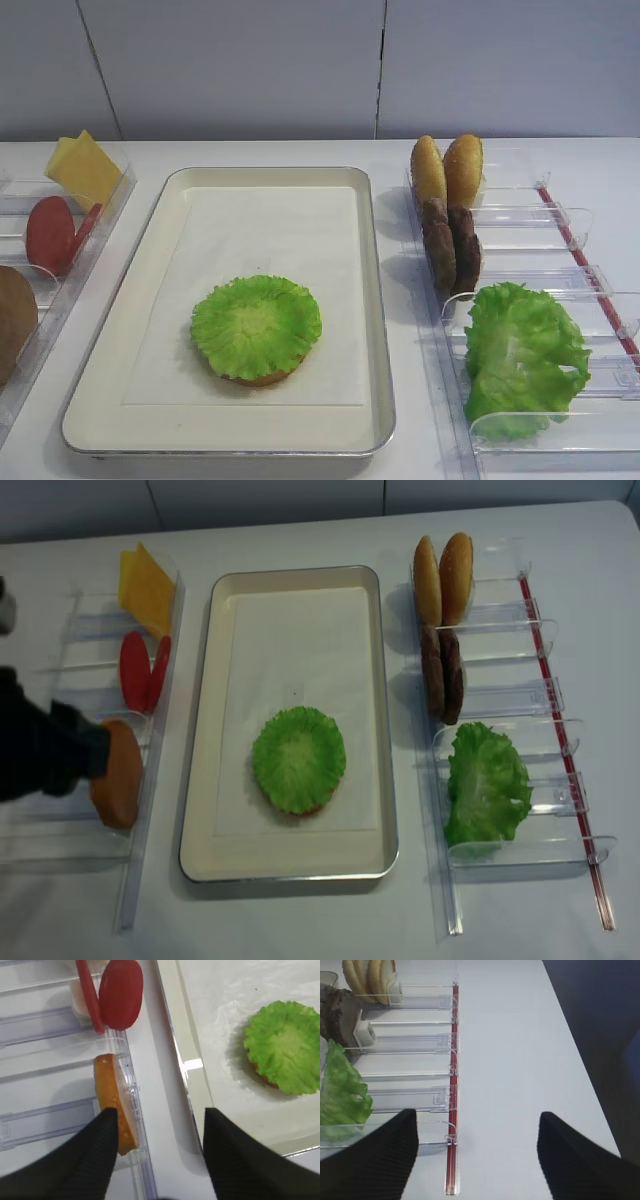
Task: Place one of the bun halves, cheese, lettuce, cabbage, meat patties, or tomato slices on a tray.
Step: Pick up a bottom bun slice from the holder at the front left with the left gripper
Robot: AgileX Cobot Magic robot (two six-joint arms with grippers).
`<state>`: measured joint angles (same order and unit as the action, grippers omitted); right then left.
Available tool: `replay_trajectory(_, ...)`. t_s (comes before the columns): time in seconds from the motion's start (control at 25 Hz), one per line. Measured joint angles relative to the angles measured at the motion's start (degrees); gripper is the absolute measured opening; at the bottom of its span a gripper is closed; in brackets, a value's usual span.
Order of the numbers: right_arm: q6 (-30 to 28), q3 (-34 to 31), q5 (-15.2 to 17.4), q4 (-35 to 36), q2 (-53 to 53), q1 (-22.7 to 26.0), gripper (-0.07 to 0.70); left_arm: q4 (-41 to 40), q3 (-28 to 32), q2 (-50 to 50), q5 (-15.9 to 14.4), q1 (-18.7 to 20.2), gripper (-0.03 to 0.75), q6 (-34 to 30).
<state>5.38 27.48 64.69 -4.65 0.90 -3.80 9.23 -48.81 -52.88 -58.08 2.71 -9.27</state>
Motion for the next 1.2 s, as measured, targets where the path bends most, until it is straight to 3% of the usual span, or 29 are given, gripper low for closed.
replay_trajectory(0.16,0.0,0.0,0.0,0.0,0.0,0.0,0.524,0.0,-3.4,-6.4,1.4,1.6,0.394,-0.6)
replay_trajectory(0.28,0.0,0.0,0.0,0.0,0.0,0.0,0.524,-2.2,-5.7,-10.5,3.3,6.5,0.394,0.2)
replay_trajectory(0.52,0.0,0.0,0.0,0.0,0.0,0.0,0.524,-24.5,-11.4,-20.2,4.6,20.1,0.394,19.0)
replay_trajectory(0.64,0.0,0.0,0.0,0.0,0.0,0.0,0.524,-35.3,-14.5,-26.3,2.9,24.4,0.394,29.5)
replay_trajectory(0.72,0.0,0.0,0.0,0.0,0.0,0.0,0.524,-40.3,-16.5,-30.2,0.9,25.7,0.394,35.1)
replay_trajectory(0.88,0.0,0.0,0.0,0.0,0.0,0.0,0.524,-43.7,-19.9,-37.3,-1.1,26.2,0.394,38.2)
replay_trajectory(1.2,0.1,-0.1,0.0,0.0,0.0,0.0,0.524,-50.2,-21.5,-44.4,-2.0,26.2,0.393,47.5)
